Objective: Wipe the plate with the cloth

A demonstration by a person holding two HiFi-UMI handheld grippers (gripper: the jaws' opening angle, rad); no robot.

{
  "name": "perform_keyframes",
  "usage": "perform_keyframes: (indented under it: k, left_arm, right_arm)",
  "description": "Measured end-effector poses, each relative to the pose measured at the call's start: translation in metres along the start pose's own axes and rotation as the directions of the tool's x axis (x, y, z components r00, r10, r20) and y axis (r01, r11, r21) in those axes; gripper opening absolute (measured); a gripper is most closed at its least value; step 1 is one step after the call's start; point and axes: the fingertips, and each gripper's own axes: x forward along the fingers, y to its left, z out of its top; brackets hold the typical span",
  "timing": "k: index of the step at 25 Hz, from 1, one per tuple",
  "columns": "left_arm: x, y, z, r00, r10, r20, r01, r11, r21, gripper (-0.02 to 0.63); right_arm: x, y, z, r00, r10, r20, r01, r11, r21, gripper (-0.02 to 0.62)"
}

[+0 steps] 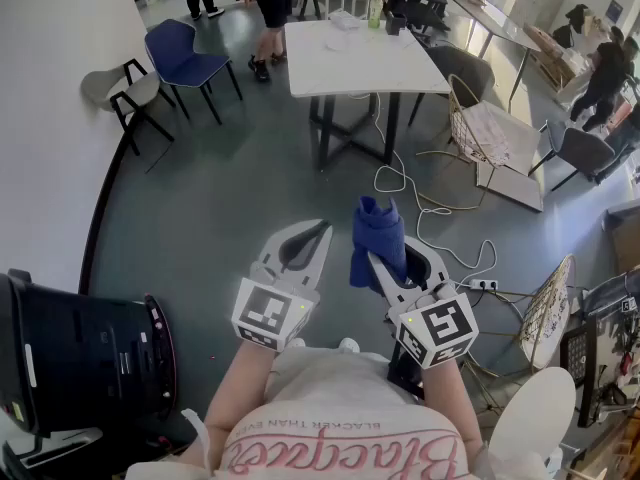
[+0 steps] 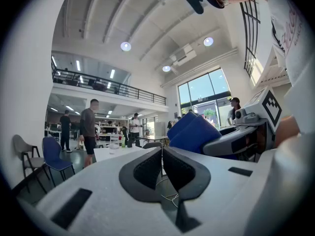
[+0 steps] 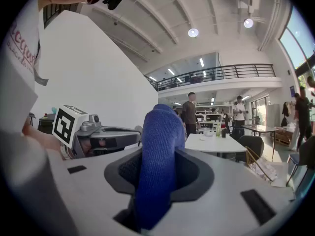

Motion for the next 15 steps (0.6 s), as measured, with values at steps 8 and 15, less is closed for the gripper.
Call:
perform_keyframes:
  k: [8, 15]
  left_arm:
    - [0.013, -0.021, 0.002, 0.999, 0.038, -0.002, -0.038, 0.999, -0.002, 0.005]
    - [0.021, -0.037, -0.003, 0.998, 0.061, -0.032, -0.060, 0.998, 0.020, 0.005]
  right_arm:
    - [-0.018, -0.018, -0.003, 0.999, 0.038, 0.006, -0.038, 0.999, -0.001, 0.129]
    - [-0.024, -0.029, -0.012, 0.998, 0.067, -0.007, -0.067, 0.998, -0.007, 0.127]
